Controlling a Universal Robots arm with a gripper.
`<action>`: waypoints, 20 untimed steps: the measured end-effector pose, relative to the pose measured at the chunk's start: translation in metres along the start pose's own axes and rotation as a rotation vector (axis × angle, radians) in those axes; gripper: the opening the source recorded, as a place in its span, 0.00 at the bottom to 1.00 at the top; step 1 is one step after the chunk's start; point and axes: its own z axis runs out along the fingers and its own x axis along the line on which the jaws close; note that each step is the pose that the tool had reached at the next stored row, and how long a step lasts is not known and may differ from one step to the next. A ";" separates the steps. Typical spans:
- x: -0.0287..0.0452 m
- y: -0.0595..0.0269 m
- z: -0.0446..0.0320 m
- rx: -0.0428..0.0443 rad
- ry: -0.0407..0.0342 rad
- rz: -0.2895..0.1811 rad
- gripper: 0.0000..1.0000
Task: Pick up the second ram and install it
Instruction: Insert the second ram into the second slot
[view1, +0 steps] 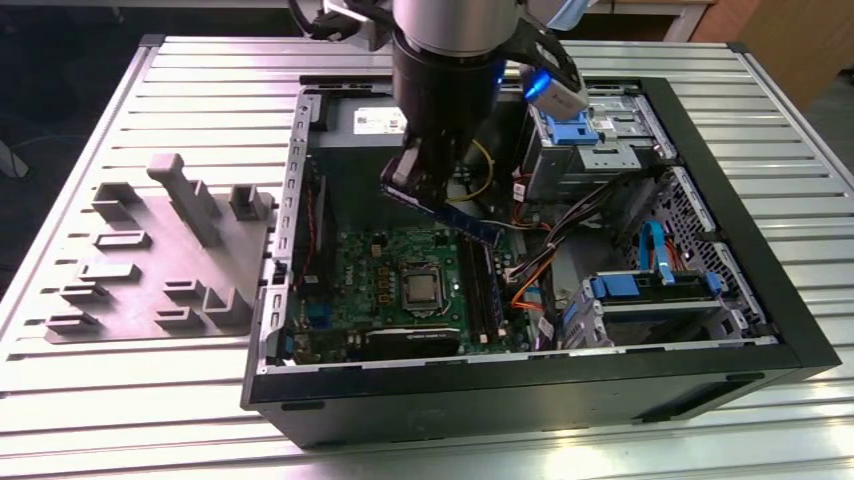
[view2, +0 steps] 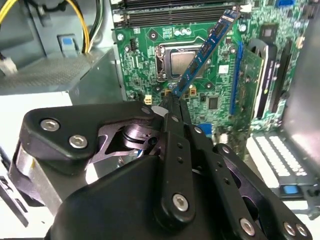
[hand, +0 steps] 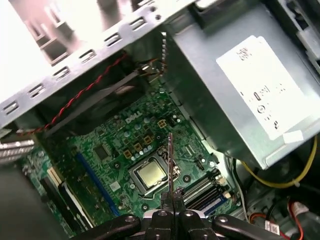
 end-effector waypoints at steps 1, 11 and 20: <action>0.0000 0.0000 0.0002 0.0002 -0.0007 0.017 0.12; 0.0000 0.0000 0.0014 0.0023 -0.0082 0.199 0.12; 0.0000 -0.0001 0.0023 0.0042 -0.0151 0.363 0.12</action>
